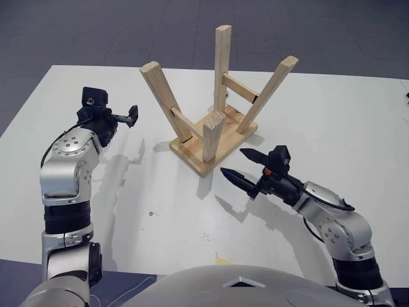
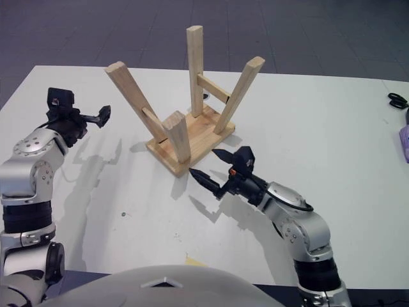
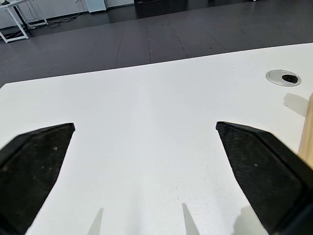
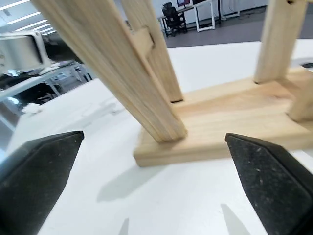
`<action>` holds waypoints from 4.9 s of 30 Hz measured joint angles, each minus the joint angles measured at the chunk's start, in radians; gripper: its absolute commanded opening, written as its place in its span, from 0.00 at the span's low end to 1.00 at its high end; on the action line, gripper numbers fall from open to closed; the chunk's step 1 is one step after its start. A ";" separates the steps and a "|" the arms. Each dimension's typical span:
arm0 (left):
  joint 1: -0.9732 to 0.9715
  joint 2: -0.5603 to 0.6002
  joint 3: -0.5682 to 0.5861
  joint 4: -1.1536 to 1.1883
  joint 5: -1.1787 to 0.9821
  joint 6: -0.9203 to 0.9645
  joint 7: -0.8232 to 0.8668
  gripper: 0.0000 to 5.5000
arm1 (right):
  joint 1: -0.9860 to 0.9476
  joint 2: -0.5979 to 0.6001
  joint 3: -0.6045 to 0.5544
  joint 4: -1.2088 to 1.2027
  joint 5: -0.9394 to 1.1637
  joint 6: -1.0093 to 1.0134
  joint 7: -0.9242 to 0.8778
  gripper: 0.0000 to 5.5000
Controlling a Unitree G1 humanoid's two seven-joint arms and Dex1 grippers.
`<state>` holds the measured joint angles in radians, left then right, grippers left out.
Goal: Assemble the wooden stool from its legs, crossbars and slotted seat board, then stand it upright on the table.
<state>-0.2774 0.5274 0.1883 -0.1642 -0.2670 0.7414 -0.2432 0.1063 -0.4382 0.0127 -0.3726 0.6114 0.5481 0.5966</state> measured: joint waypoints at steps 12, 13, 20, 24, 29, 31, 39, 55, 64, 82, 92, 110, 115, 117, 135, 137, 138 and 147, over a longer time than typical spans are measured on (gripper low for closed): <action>0.058 0.000 -0.160 -0.045 -0.007 -0.043 -0.198 0.98 | -0.511 0.103 -0.118 0.604 -0.004 -0.114 0.128 0.98; 0.048 -0.009 -0.175 -0.042 -0.007 -0.045 -0.201 0.98 | -0.544 0.100 -0.118 0.666 -0.014 -0.125 0.162 0.98; 0.044 -0.028 -0.173 -0.048 -0.010 -0.061 -0.222 0.98 | -0.561 0.012 -0.038 0.695 -0.054 -0.063 0.372 0.98; 0.069 0.012 -0.061 0.023 -0.011 -0.100 -0.234 0.98 | -0.396 -0.050 0.040 0.459 0.016 0.083 0.510 0.98; 0.083 0.081 0.028 0.196 0.010 -0.180 -0.245 0.98 | -0.342 -0.050 0.025 0.320 0.049 0.135 0.465 0.98; 0.095 0.094 0.041 0.203 0.006 -0.209 -0.281 0.98 | -0.327 -0.049 0.005 0.304 0.049 0.136 0.436 0.98; 0.199 0.294 0.096 0.320 -0.059 -0.399 -0.699 0.98 | -0.230 -0.063 -0.020 0.127 0.126 0.201 0.409 0.98; 0.081 0.335 -0.157 0.266 -0.117 -0.395 -1.068 0.98 | -0.334 0.008 0.110 0.271 0.025 0.148 0.384 0.98; 0.083 0.232 -0.241 0.293 -0.093 -0.395 -1.034 0.73 | -0.388 -0.020 0.159 0.401 -0.011 0.143 0.486 0.75; 0.156 0.212 -0.172 0.204 -0.229 -0.250 -1.028 0.34 | -0.416 -0.046 0.139 0.490 -0.041 0.149 0.527 0.23; 0.135 0.192 -0.148 0.192 -0.281 -0.173 -0.999 0.31 | -0.433 -0.046 0.114 0.507 -0.065 0.146 0.522 0.00; -0.203 0.071 -0.032 0.345 -0.631 0.493 -0.737 0.19 | -0.425 0.090 -0.346 0.148 0.685 0.505 0.059 0.22; -0.263 0.042 0.013 0.476 -0.614 0.533 -0.637 0.38 | -0.477 0.100 -0.391 0.155 0.767 0.453 -0.057 0.38; -0.272 0.042 0.017 0.509 -0.601 0.534 -0.637 0.44 | -0.447 0.099 -0.372 0.153 0.757 0.445 -0.060 0.43; 0.130 0.147 0.006 -0.201 -0.532 0.277 -0.656 0.98 | -0.315 0.028 -0.256 0.301 0.254 0.110 -0.070 0.97; 0.134 0.141 -0.015 -0.206 -0.509 0.241 -0.637 0.98 | -0.377 0.030 -0.251 0.411 0.128 0.011 -0.143 0.98; 0.136 0.136 -0.026 -0.206 -0.501 0.228 -0.630 0.98 | -0.417 0.034 -0.233 0.475 0.062 -0.043 -0.166 0.98; 0.134 0.119 -0.188 -0.177 -0.369 0.095 -0.619 0.98 | -0.810 0.117 -0.016 1.228 -0.388 -0.519 -0.159 0.98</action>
<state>-0.1437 0.6459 0.0000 -0.3412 -0.6365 0.8365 -0.8621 -0.7038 -0.3209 -0.0033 0.8549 0.2235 0.0291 0.4371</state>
